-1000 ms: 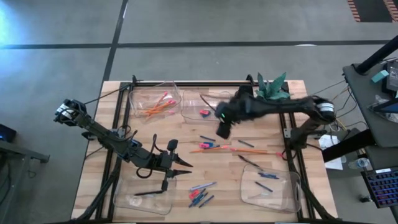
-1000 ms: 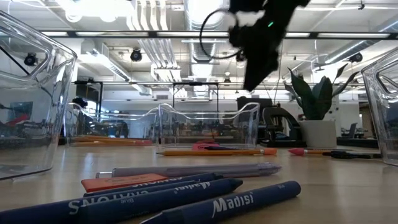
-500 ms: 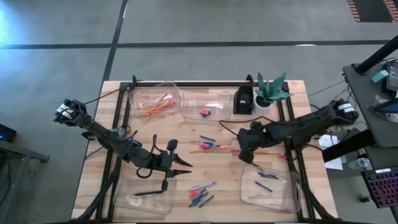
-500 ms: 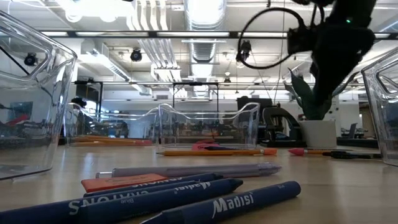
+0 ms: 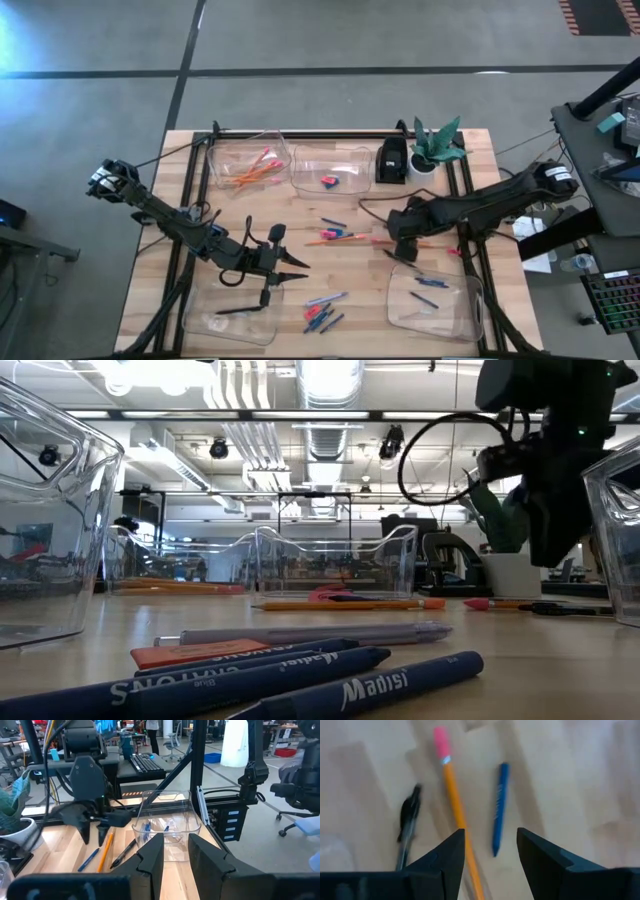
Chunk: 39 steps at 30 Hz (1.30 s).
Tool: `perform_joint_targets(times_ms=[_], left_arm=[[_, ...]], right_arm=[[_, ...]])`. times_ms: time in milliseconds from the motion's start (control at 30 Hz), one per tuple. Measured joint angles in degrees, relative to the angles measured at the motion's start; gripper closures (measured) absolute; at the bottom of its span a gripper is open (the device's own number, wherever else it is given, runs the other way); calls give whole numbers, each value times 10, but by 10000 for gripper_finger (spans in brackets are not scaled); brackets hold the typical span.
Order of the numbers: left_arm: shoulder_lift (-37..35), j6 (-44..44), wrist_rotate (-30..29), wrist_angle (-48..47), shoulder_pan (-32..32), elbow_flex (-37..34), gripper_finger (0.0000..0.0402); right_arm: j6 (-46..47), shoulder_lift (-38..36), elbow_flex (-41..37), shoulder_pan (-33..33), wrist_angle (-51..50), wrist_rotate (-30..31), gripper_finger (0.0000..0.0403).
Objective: Sort crayons/erasers/pens/pencils in bins
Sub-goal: Put the orange pencil into the top left transparent bin
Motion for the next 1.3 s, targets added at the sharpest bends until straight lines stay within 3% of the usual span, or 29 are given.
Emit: perform_joint_targets(times_ms=[233,767,1300], left_arm=[[0,0,0,-1,0,0,327],[0,0,0,-4,0,-1,327],[0,0,0,-3,0,-1,327]], right_arm=[[-62,1,-47,0,68,-15,232],[-54,2,-112,0,177,-47,235],[-36,1,-122,0,179,-41,320]])
